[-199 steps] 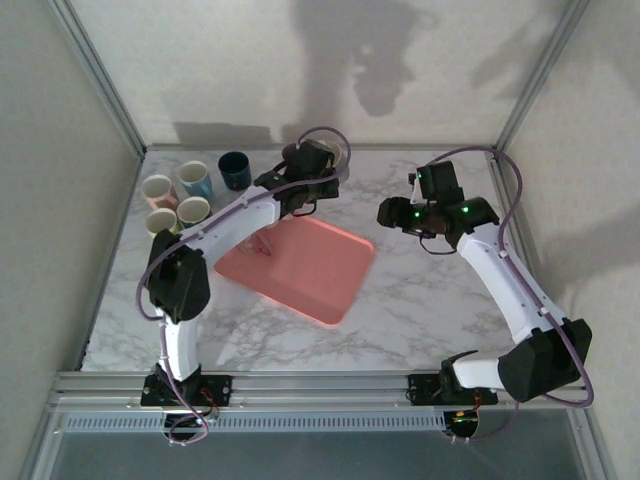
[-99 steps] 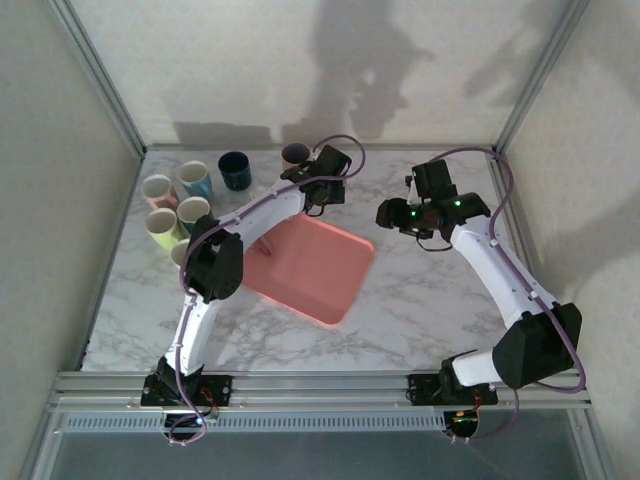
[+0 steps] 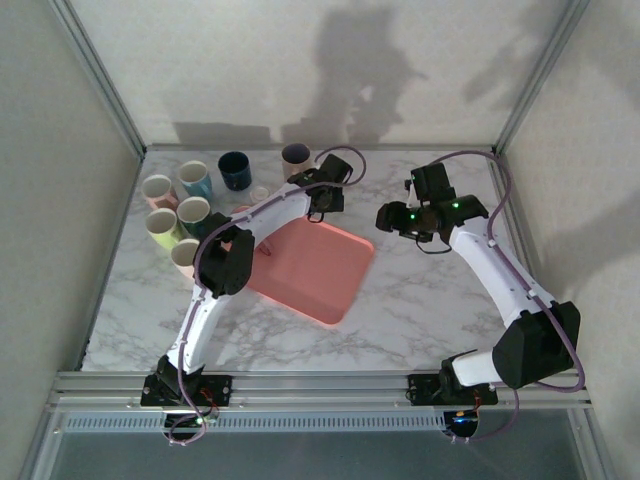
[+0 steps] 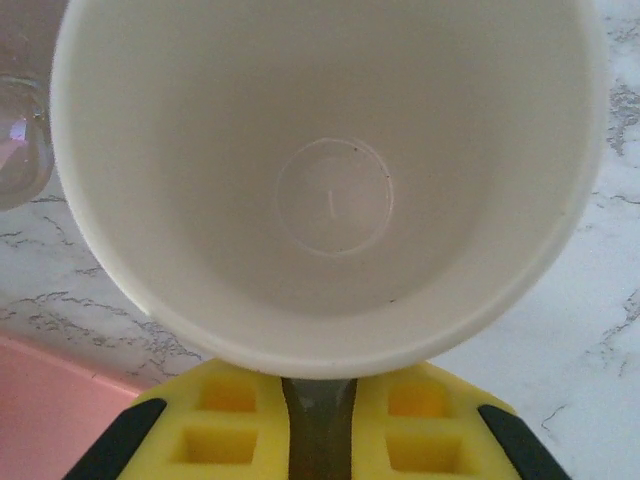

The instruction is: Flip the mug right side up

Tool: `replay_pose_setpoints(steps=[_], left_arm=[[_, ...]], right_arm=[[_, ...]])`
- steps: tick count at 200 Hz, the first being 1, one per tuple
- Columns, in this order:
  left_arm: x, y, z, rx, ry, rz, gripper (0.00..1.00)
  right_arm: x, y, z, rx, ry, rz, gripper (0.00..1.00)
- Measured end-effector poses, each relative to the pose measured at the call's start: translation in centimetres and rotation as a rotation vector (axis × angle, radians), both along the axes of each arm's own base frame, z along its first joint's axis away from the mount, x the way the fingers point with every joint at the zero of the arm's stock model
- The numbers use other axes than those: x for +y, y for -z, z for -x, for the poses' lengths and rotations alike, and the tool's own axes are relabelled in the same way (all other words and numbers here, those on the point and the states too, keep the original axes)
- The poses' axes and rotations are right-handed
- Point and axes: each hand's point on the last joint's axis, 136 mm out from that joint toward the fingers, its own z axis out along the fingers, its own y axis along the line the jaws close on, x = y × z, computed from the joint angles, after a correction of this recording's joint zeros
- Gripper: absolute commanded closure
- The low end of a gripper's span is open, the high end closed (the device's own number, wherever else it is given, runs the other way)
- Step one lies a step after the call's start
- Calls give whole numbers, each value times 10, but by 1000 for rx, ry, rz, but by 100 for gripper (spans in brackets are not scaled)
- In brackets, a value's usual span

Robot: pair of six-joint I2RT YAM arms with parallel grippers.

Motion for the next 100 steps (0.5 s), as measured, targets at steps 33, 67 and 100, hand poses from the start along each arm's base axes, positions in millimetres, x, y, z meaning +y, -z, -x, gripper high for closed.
replay_pose_setpoints(steps=[33,67,100], left_arm=[[-1,-3,-2,-11,0,2,57],[0,-8,-2,-25,-6,8,49],[8,-41,16,-56,-3,43,46]], right_arm=[[0,0,0,0,0,0,34],[0,0,-1,-4,-3,2,32],[0,0,-1,-22,-29,18,32]])
